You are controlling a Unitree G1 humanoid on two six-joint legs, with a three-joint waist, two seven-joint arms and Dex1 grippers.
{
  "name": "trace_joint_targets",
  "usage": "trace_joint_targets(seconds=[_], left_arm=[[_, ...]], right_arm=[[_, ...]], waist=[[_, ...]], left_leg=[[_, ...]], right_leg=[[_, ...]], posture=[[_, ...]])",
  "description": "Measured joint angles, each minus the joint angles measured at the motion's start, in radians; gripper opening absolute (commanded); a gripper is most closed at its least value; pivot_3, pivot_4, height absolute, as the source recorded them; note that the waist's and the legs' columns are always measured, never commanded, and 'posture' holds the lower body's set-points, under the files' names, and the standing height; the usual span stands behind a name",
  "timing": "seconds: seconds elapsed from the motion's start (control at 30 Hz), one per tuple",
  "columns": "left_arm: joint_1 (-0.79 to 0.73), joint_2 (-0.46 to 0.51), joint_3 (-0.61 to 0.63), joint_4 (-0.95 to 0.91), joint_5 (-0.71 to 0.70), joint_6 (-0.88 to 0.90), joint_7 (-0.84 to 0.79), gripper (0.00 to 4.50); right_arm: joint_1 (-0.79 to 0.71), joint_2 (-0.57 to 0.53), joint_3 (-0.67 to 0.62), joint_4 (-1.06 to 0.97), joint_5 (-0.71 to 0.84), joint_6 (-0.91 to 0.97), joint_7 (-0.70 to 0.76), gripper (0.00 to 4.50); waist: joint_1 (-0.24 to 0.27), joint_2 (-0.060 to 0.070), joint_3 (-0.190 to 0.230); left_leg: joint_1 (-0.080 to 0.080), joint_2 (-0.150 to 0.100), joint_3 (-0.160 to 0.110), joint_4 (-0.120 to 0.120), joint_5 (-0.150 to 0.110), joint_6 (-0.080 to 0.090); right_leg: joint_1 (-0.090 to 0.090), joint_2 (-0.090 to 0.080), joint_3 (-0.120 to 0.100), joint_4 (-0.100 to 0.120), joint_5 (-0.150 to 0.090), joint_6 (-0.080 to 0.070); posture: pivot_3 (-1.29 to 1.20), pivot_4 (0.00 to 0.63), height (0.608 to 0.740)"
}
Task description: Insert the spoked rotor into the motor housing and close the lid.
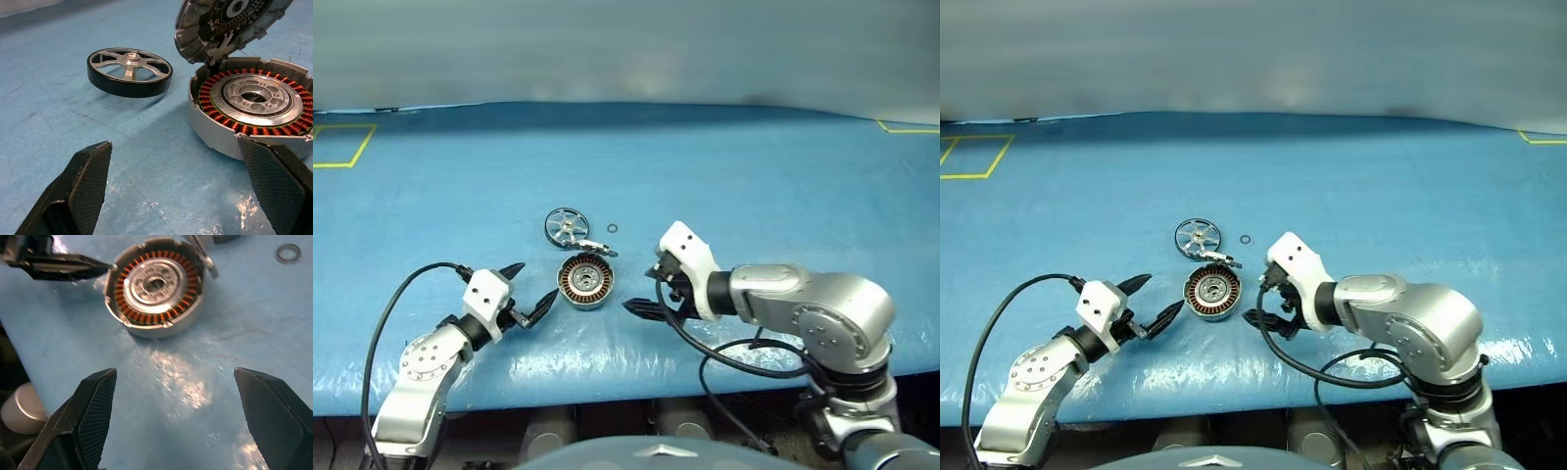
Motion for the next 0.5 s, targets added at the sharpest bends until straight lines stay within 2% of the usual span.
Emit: trace_joint_targets(seconds=[0.03, 0.13, 0.23, 0.4, 0.5], left_arm=[[-0.002, 0.001, 0.000, 0.000, 0.000, 0.000, 0.000, 4.50], [-0.009, 0.003, 0.000, 0.000, 0.000, 0.000, -0.001, 4.50], [-0.017, 0.003, 0.000, 0.000, 0.000, 0.001, -0.002, 4.50], [-0.023, 0.005, -0.001, 0.000, -0.001, 0.002, -0.004, 4.50], [-0.022, 0.005, -0.001, 0.000, -0.004, 0.000, -0.009, 4.50]], right_arm=[[-0.013, -0.029, 0.006, 0.008, -0.019, -0.010, -0.008, 4.05], [-0.020, 0.000, 0.005, 0.085, -0.097, -0.133, -0.050, 4.05], [-0.003, 0.029, 0.072, 0.226, -0.282, -0.490, -0.093, 4.05], [-0.004, 0.146, 0.163, 0.527, -0.442, -0.828, -0.088, 4.05], [-0.010, 0.232, 0.180, 0.701, -0.490, -0.955, -0.083, 4.05]], waist=[[0.000, -0.001, 0.000], [0.000, -0.002, 0.000], [0.001, -0.002, 0.001], [0.001, -0.002, 0.001], [0.002, -0.002, 0.001]], left_leg=[[0.000, 0.000, 0.000, 0.000, 0.000, 0.000], [0.000, 0.000, 0.000, 0.001, 0.000, 0.000], [0.000, 0.000, 0.001, 0.002, 0.000, 0.000], [0.000, 0.000, 0.002, 0.002, 0.000, 0.000], [0.000, 0.000, 0.002, 0.002, 0.000, 0.000]], right_leg=[[0.000, 0.000, 0.000, 0.000, 0.000, 0.000], [0.001, 0.000, 0.000, 0.000, 0.001, 0.001], [0.001, 0.000, 0.001, -0.001, 0.001, 0.003], [0.000, 0.000, 0.002, -0.001, 0.004, 0.000], [0.000, 0.000, 0.002, -0.001, 0.005, -0.002]], posture=[[0.00, 0.150, 0.740], [0.00, 0.150, 0.740], [0.00, 0.150, 0.740], [0.00, 0.150, 0.740], [0.00, 0.150, 0.740]])
